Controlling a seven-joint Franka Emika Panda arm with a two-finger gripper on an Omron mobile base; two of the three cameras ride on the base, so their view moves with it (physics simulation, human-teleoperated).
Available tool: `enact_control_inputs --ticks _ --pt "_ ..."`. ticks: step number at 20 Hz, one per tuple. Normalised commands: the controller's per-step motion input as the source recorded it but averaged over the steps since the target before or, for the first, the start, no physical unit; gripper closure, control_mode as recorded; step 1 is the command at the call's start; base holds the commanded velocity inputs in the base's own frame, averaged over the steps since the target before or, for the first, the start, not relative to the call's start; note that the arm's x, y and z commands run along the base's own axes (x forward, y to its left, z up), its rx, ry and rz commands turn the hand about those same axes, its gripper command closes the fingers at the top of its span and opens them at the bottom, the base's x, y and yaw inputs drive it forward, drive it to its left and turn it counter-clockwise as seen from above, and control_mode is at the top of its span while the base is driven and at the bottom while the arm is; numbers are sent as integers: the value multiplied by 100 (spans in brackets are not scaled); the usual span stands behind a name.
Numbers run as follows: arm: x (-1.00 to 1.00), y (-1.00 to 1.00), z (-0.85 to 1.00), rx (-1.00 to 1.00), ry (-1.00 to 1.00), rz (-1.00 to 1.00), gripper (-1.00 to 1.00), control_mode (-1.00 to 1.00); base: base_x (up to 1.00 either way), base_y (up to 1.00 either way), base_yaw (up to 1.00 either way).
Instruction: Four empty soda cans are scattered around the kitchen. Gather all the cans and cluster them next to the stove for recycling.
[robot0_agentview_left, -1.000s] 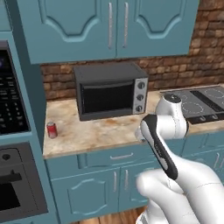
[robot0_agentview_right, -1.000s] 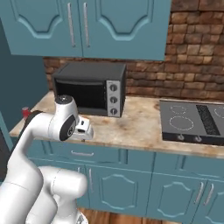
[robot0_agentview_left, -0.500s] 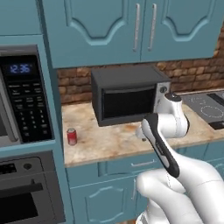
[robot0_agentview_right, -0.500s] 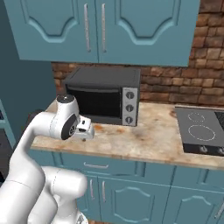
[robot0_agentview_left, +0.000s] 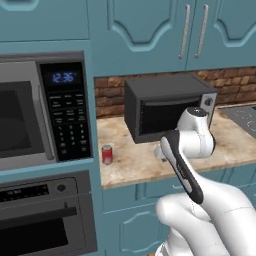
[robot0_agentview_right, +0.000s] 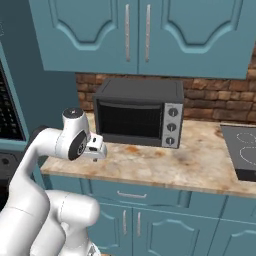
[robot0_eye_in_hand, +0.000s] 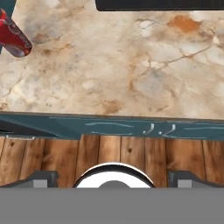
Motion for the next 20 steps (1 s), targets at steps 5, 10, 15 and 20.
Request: enact_control_inputs --ticks 5,10,15,20 --pt "0 0 0 0 0 0 -100 100 31 41 1" --pt "44 8 -2 0 -5 10 -100 -100 0 0 0" --pt "38 -16 -2 6 -8 36 -100 -100 0 0 0" --pt "7 -10 -3 6 -6 53 -100 -100 0 0 0"
